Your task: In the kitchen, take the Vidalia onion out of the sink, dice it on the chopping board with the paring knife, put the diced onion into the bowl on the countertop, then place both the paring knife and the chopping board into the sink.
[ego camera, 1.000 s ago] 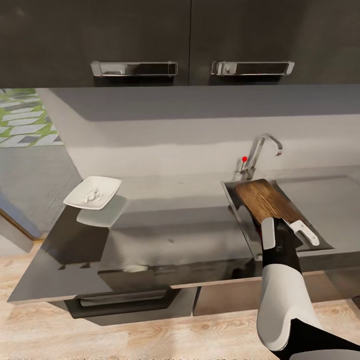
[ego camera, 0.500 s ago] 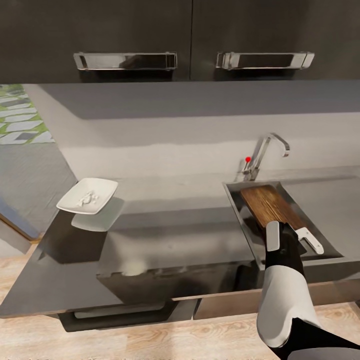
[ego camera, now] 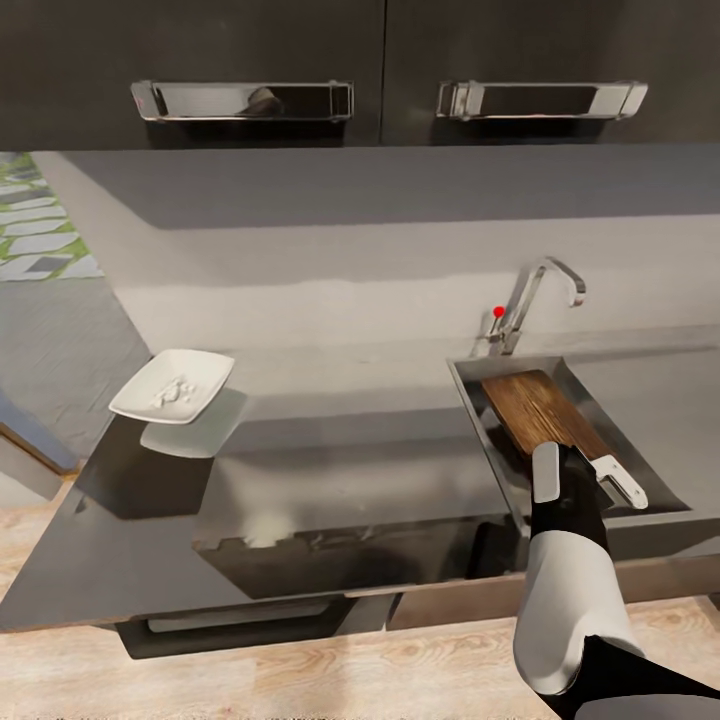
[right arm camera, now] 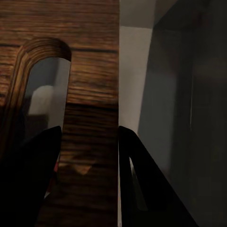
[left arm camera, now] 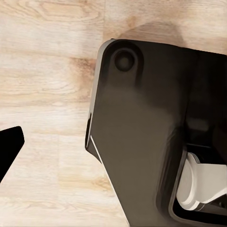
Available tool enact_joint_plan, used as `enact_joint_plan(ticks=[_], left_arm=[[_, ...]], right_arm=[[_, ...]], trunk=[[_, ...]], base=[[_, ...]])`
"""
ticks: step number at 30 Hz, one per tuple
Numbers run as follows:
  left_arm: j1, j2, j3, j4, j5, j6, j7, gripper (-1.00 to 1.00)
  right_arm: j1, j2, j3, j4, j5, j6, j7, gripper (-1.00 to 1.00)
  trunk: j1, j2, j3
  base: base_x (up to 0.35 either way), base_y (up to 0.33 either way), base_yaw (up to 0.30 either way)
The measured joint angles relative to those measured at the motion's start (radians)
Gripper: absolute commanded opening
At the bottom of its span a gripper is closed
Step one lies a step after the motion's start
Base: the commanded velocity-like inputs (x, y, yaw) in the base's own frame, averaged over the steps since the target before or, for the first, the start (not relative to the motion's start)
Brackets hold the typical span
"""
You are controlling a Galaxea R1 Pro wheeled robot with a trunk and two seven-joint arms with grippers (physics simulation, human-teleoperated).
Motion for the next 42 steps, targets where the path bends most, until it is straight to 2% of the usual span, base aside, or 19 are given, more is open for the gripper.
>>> enact_joint_plan(ticks=[13, 42], left_arm=[[0.000, 0.000, 0.000, 0.000, 0.000, 0.000, 0.000, 1.00], [0.000, 0.000, 0.000, 0.001, 0.000, 0.000, 0.000, 1.00]], right_arm=[[0.000, 0.000, 0.000, 0.000, 0.000, 0.001, 0.000, -1.00], [0.000, 0.000, -0.001, 0.000, 0.000, 0.001, 0.000, -1.00]], trunk=[[0.000, 0.000, -0.021], [0.000, 0.000, -0.068]], base=[[0.111, 0.000, 0.000], [0.002, 0.000, 0.000]])
